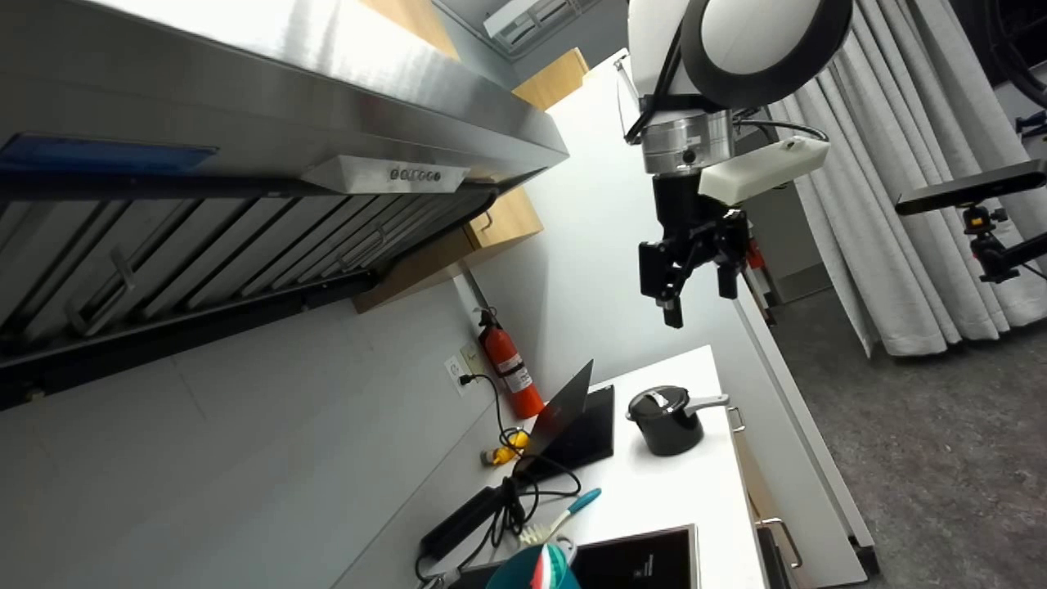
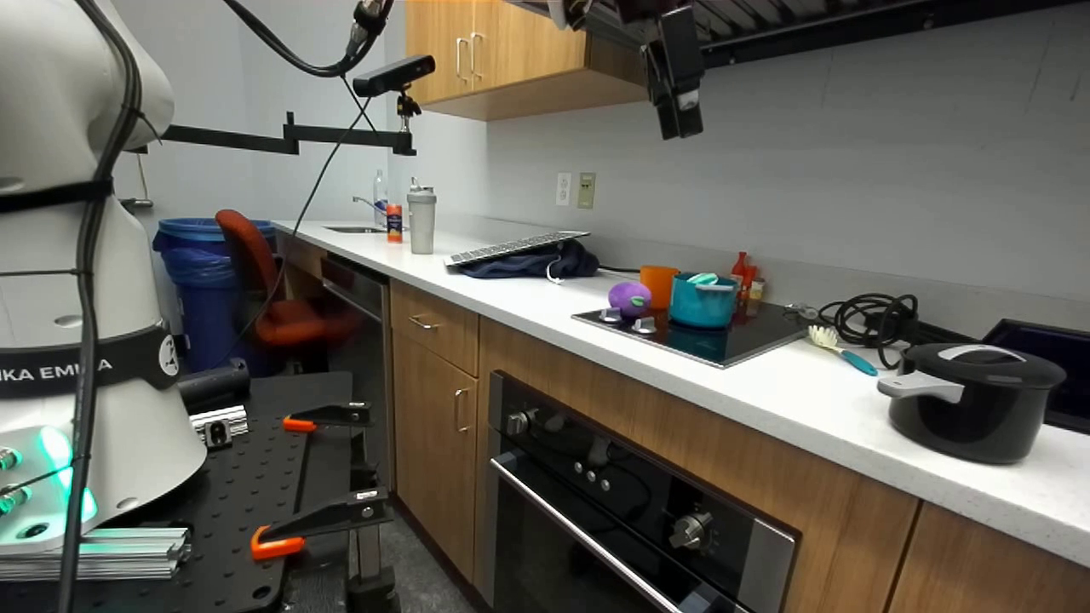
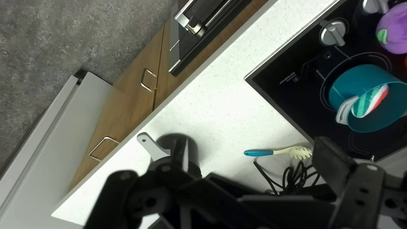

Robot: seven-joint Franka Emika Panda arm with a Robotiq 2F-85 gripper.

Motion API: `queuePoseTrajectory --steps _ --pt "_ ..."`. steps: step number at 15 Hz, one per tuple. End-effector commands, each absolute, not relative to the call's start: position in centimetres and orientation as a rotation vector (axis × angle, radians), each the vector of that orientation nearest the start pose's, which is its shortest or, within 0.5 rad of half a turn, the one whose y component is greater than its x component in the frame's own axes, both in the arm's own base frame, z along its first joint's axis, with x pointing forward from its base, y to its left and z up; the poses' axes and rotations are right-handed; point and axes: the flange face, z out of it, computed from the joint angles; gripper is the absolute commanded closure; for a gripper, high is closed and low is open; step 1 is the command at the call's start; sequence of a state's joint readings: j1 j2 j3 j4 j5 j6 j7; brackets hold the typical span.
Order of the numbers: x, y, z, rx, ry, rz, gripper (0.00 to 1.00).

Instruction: Take the lid off the black pot and place it on the orange cup

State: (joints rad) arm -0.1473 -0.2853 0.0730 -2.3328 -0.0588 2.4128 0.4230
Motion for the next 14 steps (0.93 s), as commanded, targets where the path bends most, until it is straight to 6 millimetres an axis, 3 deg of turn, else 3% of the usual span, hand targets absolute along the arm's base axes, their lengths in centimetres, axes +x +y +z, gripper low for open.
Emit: queuePoseTrajectory --steps 1,10,14 --pt "51.2 -5.1 47.7 -3.033 0.771 -0.586 0.00" --pt "59.2 -9.0 46.4 -3.050 0.890 -0.738 0.00" --pt "61.4 -11.2 45.6 -3.059 0.993 -0.758 0.00"
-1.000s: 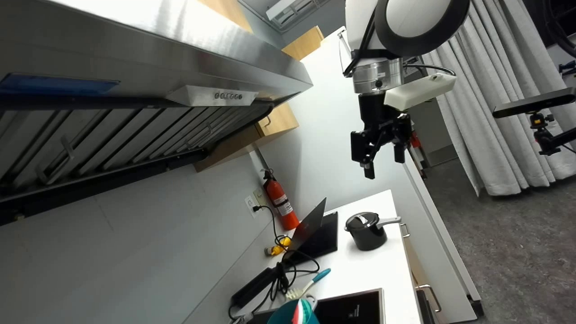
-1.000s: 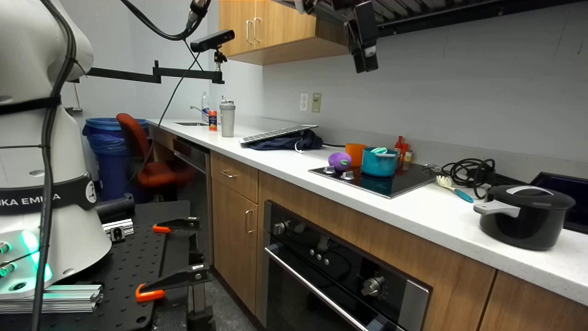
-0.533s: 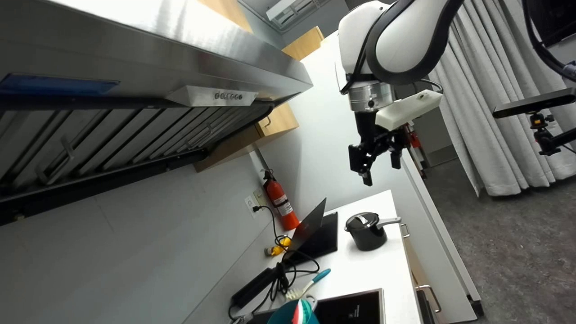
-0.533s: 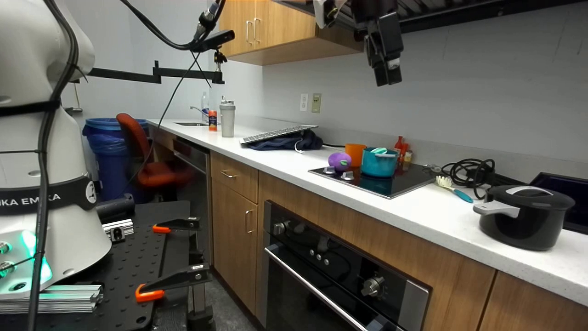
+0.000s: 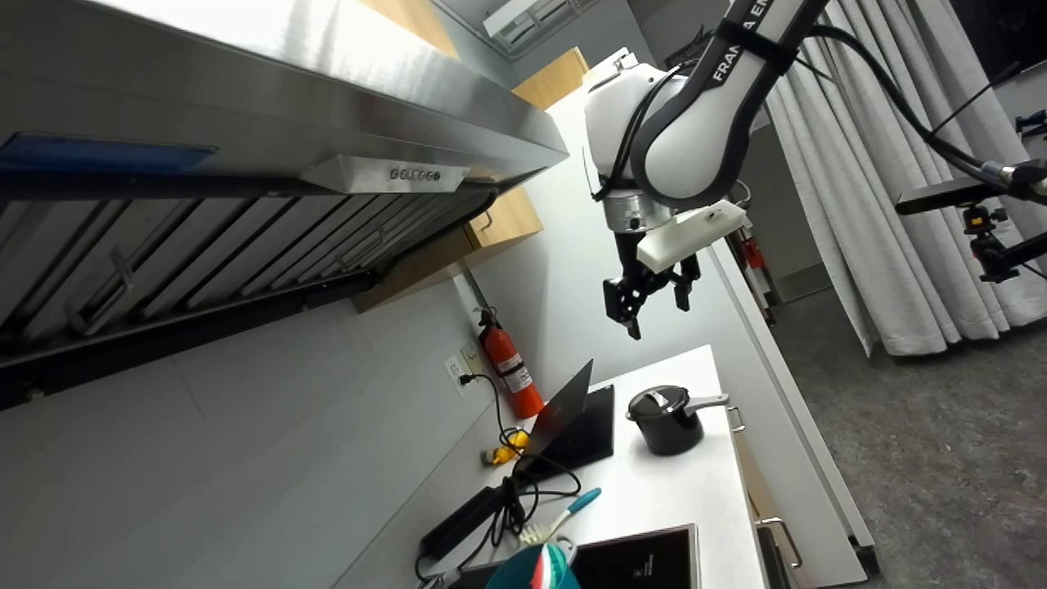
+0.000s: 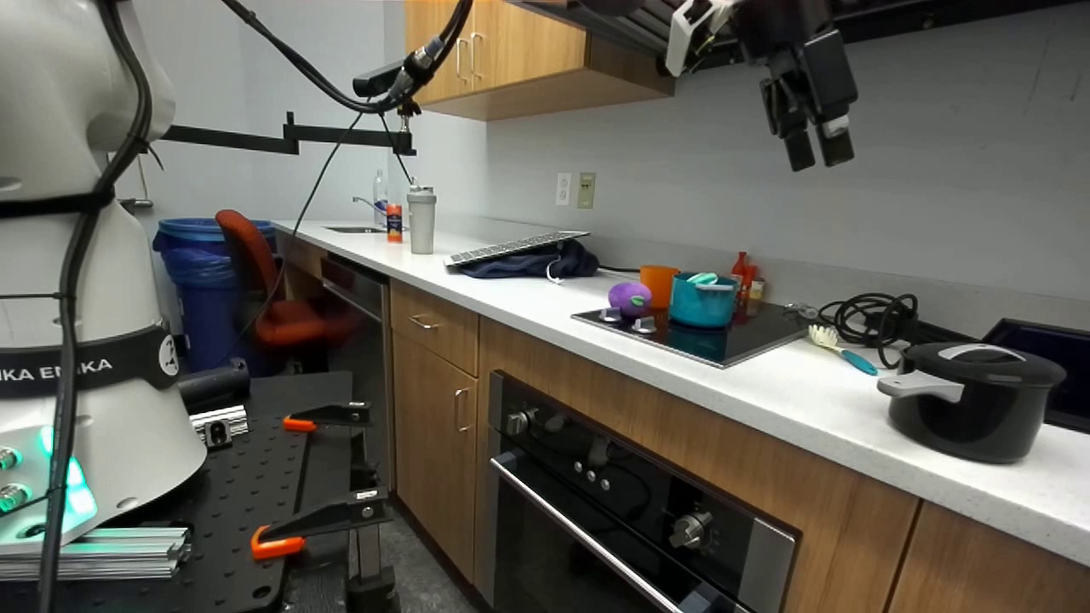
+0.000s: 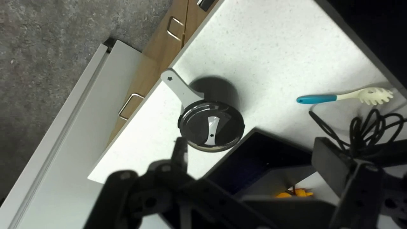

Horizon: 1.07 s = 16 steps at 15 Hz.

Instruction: Take the lid off the black pot and place it on the orange cup

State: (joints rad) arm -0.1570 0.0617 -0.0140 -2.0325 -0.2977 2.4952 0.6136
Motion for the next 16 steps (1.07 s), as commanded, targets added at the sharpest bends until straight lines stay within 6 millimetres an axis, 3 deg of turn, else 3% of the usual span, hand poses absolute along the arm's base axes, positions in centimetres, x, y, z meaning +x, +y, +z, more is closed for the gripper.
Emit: queuePoseTrajectory --steps 1,5,6,11,16 --pt "61.7 -11.8 45.3 -3.062 1.015 -0.760 0.00" --pt "62.7 -13.2 44.5 -3.063 1.067 -0.742 0.00" --pt "61.5 -13.2 44.3 -3.063 1.031 -0.718 0.00" --pt "62.1 -13.3 44.2 -3.065 1.033 -0.722 0.00" --pt "63.3 -14.6 42.4 -3.076 1.092 -0.704 0.00"
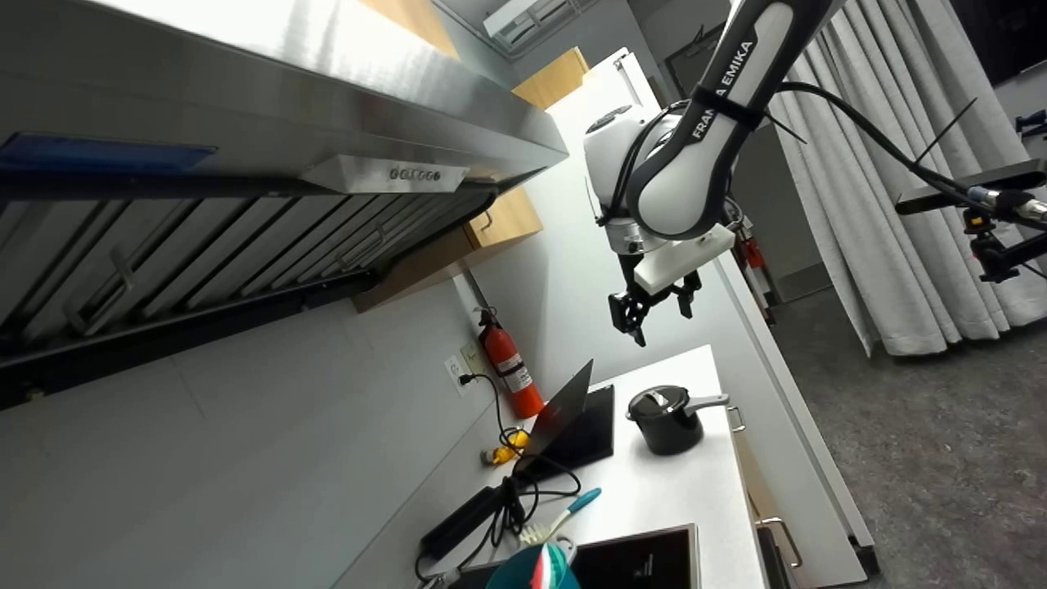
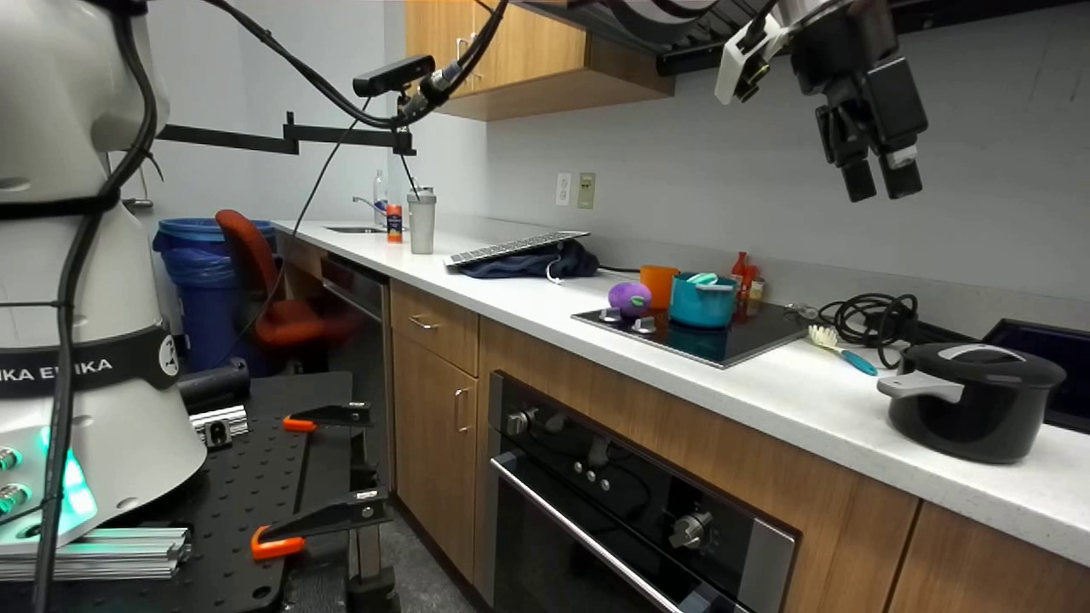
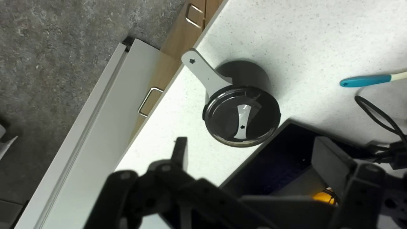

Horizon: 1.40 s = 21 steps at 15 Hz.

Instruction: Take the lid off the black pot and place it on the orange cup

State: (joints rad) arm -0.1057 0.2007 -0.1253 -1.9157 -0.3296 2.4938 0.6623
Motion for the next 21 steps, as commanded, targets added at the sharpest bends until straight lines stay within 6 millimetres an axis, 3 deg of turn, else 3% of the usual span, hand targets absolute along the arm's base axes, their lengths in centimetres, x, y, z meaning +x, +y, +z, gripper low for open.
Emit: queuePoseTrajectory --steps 1,8,21 --pt "63.6 -15.0 42.0 -3.078 1.101 -0.700 0.00" --pt "66.6 -15.5 39.0 -3.104 1.045 -0.665 0.00" --pt "71.3 -17.2 35.3 -3.135 1.001 -0.657 0.00"
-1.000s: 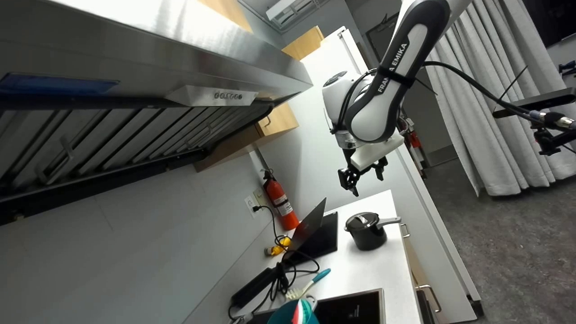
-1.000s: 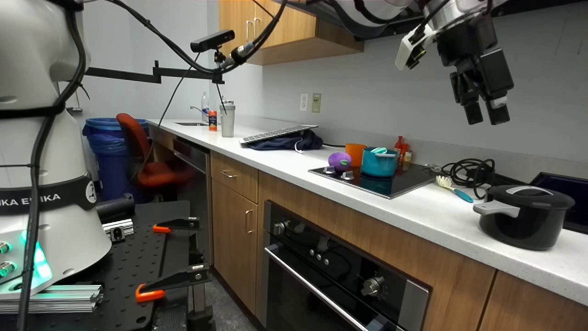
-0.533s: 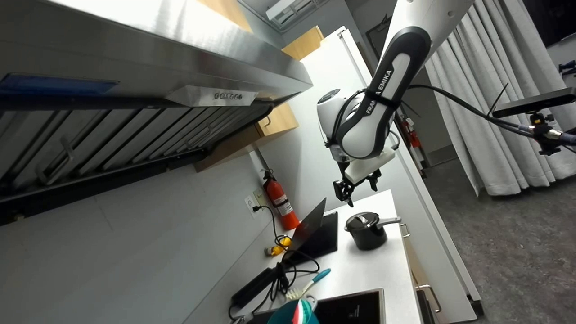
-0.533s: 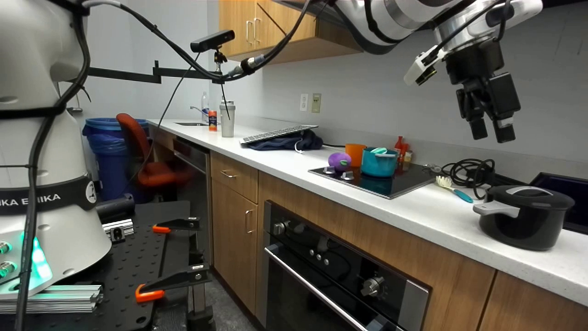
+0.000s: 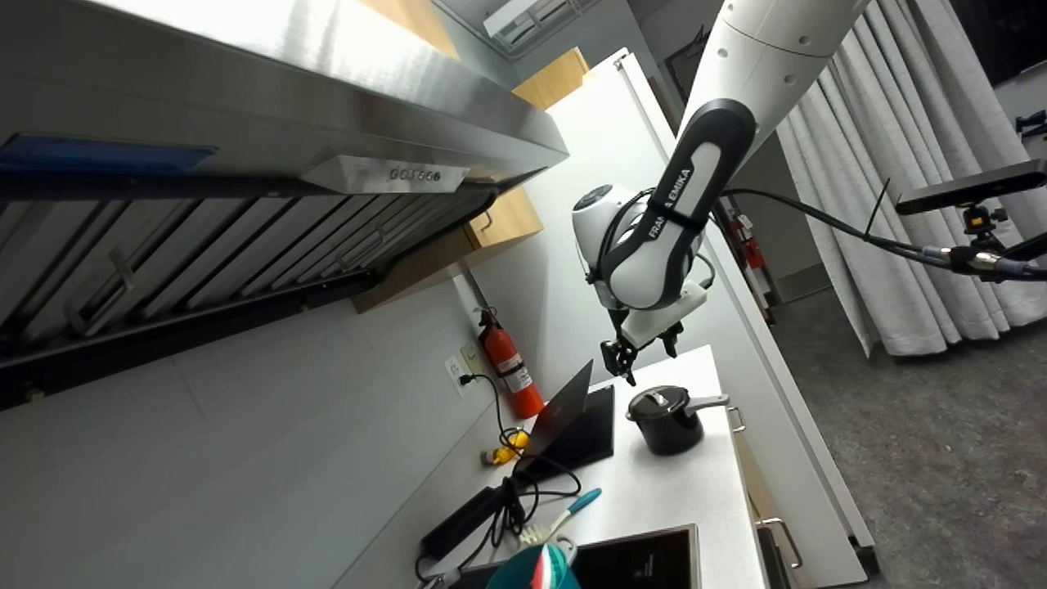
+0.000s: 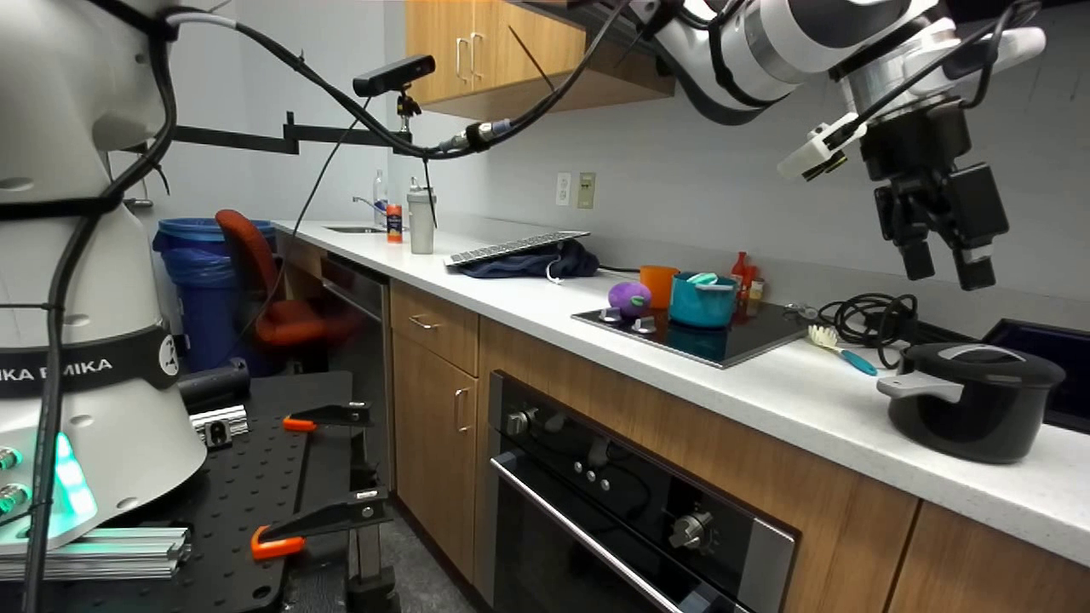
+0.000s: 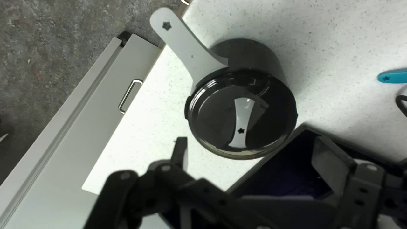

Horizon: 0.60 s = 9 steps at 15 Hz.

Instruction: Take the lid off the black pot and place it on the orange cup

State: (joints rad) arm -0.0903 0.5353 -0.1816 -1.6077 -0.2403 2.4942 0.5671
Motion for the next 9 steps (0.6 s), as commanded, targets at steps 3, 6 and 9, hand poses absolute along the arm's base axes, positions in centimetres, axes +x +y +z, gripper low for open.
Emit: queuePoseTrajectory --steps 3,6,9 --pt "71.7 -17.3 34.0 -3.148 1.004 -0.641 0.00" --pt "72.2 -18.1 33.0 -3.158 1.011 -0.628 0.00" --pt "72.7 -19.1 32.6 -3.155 1.035 -0.634 0.00"
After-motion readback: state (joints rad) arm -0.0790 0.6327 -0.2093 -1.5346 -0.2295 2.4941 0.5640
